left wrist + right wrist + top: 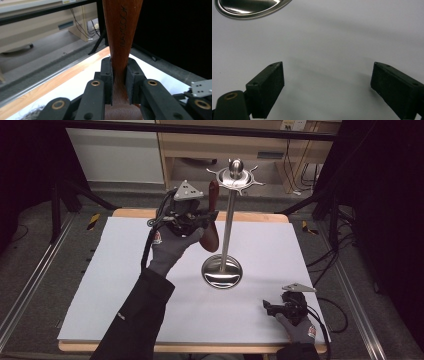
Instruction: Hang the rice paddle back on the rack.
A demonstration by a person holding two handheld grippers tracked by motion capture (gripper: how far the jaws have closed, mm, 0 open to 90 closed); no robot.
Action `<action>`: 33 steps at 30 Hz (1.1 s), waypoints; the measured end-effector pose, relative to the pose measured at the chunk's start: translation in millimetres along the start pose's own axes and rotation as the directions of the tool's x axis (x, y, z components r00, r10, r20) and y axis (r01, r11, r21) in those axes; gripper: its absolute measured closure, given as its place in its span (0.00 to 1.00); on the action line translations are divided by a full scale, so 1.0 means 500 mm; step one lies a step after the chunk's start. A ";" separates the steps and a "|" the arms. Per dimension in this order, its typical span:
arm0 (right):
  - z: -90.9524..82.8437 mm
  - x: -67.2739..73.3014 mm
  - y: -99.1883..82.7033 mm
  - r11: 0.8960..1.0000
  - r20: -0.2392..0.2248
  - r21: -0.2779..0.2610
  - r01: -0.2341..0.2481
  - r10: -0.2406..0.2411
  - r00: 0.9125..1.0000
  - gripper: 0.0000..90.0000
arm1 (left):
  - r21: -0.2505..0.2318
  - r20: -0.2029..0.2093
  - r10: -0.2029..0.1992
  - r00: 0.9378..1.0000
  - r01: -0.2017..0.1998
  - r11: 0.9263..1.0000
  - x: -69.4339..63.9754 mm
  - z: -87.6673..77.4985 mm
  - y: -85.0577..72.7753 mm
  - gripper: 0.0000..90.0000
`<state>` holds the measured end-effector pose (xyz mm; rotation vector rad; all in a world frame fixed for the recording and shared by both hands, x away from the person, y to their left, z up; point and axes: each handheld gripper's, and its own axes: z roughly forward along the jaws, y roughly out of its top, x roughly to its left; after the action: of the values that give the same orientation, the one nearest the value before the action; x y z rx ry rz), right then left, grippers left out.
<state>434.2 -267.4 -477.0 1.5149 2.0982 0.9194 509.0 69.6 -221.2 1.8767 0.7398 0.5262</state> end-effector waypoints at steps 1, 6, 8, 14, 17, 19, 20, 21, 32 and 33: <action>0.000 0.000 0.000 1.000 0.000 0.000 0.001 -0.001 1.000 0.13 | 0.000 -0.002 0.002 1.000 -0.002 1.000 0.000 0.000 0.000 0.87; 0.001 0.001 0.000 1.000 0.003 0.002 0.002 -0.002 1.000 0.13 | -0.015 -0.021 0.007 1.000 -0.007 1.000 -0.001 0.002 -0.003 0.86; 0.000 0.001 0.000 1.000 0.000 0.001 0.002 -0.002 1.000 0.13 | -0.020 -0.015 0.003 1.000 -0.004 1.000 -0.002 0.004 -0.005 0.86; 0.001 0.001 0.000 1.000 0.004 0.002 0.002 -0.002 1.000 0.13 | -0.031 -0.018 0.018 1.000 -0.018 0.999 -0.003 0.003 -0.009 0.82; 0.001 0.002 -0.001 1.000 0.004 0.002 0.000 0.000 1.000 0.13 | -0.035 -0.026 0.031 0.999 -0.032 0.999 -0.004 -0.001 -0.015 0.75; 0.001 0.001 -0.001 1.000 0.005 0.002 0.007 -0.007 1.000 0.13 | -0.033 -0.028 0.039 0.999 -0.040 0.999 -0.003 -0.005 -0.020 0.69; 0.001 0.001 -0.001 1.000 0.005 0.002 0.007 -0.007 1.000 0.13 | -0.034 -0.030 0.042 0.999 -0.043 0.998 -0.003 -0.008 -0.024 0.67; 0.001 0.002 -0.001 1.000 0.004 0.004 0.000 0.000 1.000 0.13 | -0.039 -0.032 0.040 0.999 -0.041 0.998 -0.002 -0.011 -0.027 0.65; 0.000 0.002 -0.002 1.000 0.011 0.005 0.001 -0.001 1.000 0.13 | -0.039 -0.035 0.058 0.998 -0.059 0.997 0.003 -0.053 -0.087 0.51; 0.000 0.002 -0.002 1.000 0.011 0.004 0.002 -0.002 1.000 0.13 | -0.039 -0.038 0.063 0.997 -0.065 0.997 0.005 -0.057 -0.097 0.50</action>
<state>433.2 -266.7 -477.5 1.5164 2.0946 0.9042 479.8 104.6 -254.3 1.8630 0.6899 0.6129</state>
